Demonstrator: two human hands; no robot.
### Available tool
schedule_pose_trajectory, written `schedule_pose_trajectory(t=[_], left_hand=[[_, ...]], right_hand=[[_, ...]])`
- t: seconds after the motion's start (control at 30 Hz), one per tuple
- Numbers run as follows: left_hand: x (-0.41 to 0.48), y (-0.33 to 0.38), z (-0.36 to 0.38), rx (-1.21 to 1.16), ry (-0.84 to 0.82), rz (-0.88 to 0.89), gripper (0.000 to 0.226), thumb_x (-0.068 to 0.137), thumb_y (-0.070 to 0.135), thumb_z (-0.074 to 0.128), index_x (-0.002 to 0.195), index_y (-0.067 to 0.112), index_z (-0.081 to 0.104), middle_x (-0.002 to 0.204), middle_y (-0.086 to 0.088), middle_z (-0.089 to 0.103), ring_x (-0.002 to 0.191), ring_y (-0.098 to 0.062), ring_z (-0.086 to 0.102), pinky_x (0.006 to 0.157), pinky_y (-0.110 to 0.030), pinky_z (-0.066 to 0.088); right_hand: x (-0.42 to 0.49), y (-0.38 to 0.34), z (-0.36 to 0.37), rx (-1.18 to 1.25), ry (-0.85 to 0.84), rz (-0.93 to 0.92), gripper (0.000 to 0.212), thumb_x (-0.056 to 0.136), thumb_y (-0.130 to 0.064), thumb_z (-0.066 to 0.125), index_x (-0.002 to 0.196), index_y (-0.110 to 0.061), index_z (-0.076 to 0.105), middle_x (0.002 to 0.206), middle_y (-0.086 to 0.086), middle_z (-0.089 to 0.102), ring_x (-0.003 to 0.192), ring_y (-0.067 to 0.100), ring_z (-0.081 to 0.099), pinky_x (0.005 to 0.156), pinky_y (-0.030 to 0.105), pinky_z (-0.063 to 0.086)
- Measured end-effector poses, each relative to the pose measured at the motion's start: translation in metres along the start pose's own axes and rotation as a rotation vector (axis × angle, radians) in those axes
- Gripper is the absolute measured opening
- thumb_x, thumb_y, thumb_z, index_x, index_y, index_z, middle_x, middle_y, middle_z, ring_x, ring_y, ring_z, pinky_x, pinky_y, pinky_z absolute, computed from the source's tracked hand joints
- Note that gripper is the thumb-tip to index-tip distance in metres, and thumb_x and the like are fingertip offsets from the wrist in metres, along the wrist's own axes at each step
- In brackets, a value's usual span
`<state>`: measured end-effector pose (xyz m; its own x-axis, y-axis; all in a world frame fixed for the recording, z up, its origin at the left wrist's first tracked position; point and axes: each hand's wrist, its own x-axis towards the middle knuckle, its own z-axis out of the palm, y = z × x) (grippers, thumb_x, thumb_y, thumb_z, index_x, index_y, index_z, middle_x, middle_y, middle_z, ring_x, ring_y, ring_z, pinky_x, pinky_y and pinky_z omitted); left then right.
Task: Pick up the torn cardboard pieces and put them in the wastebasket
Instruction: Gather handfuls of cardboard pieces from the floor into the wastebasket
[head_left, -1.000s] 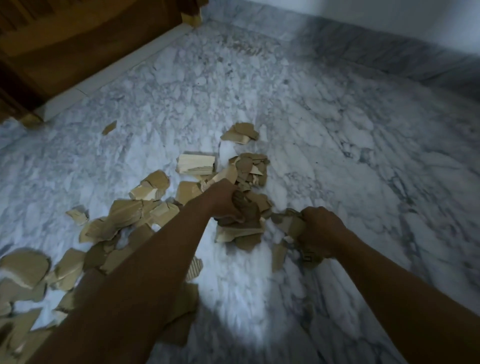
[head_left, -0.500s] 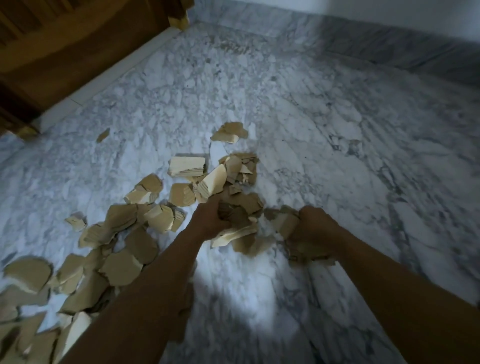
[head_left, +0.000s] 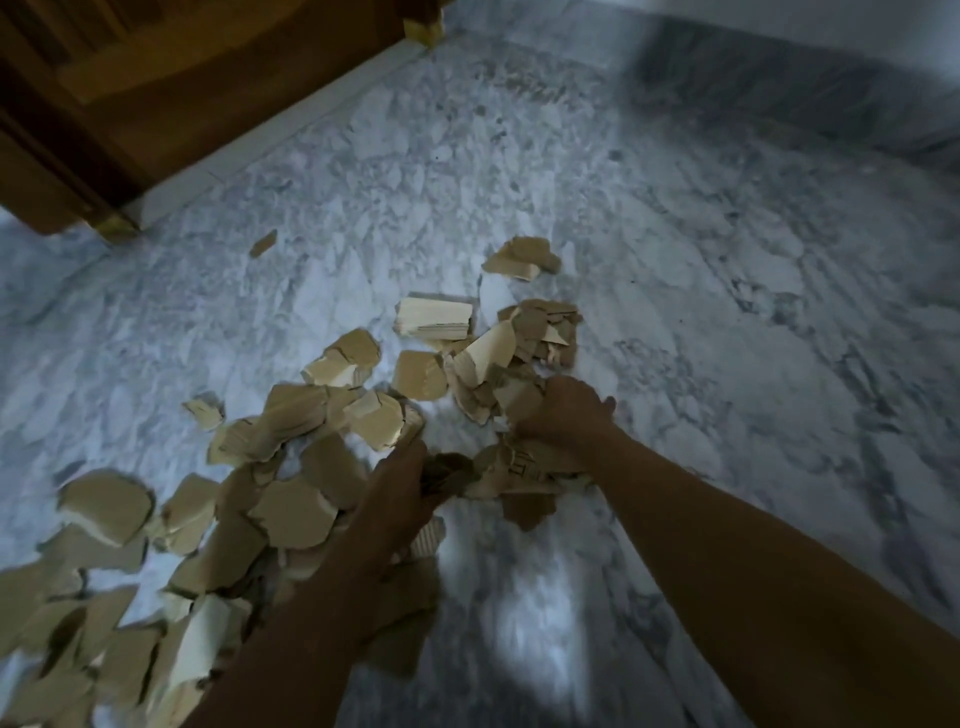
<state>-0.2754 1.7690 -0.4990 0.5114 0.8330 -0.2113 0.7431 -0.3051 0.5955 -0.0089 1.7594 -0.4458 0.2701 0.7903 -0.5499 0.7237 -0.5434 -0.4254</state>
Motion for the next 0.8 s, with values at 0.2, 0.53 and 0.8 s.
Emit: schedule_pose_trajectory(t=[0.2,0.53,0.8], left_hand=[[0.002,0.007,-0.01,0.126,-0.034,0.003,0.06,0.077,0.059,0.061,0.107,0.007,0.056,0.091,-0.01,0.061,0.081,-0.028,0.06,0.068,-0.046,0.052],[0.026,0.082,-0.05,0.04,-0.361,0.01,0.027,0.068,0.038,0.074,0.063,0.015,0.062,0.058,-0.005,0.058,0.051,-0.006,0.058,0.061,-0.04,0.051],[0.027,0.112,0.03,0.391,-0.236,-0.056,0.075,0.072,0.051,0.074,0.135,0.022,0.044,0.128,-0.014,0.043,0.108,-0.035,0.045,0.088,-0.048,0.048]], right_hand=[[-0.029,-0.005,0.0,-0.126,0.197,-0.215,0.053,0.074,-0.069,0.058,0.111,-0.031,0.063,0.112,-0.003,0.065,0.116,0.023,0.057,0.112,0.058,0.023],[-0.068,0.061,-0.092,-0.147,0.036,-0.149,0.062,0.072,-0.038,0.082,0.114,-0.022,0.039,0.103,0.007,0.059,0.085,0.026,0.055,0.066,0.035,0.042],[-0.085,0.119,-0.033,-0.141,0.122,-0.148,0.059,0.081,-0.027,0.069,0.135,-0.029,0.047,0.118,0.002,0.064,0.105,0.026,0.062,0.078,0.034,0.048]])
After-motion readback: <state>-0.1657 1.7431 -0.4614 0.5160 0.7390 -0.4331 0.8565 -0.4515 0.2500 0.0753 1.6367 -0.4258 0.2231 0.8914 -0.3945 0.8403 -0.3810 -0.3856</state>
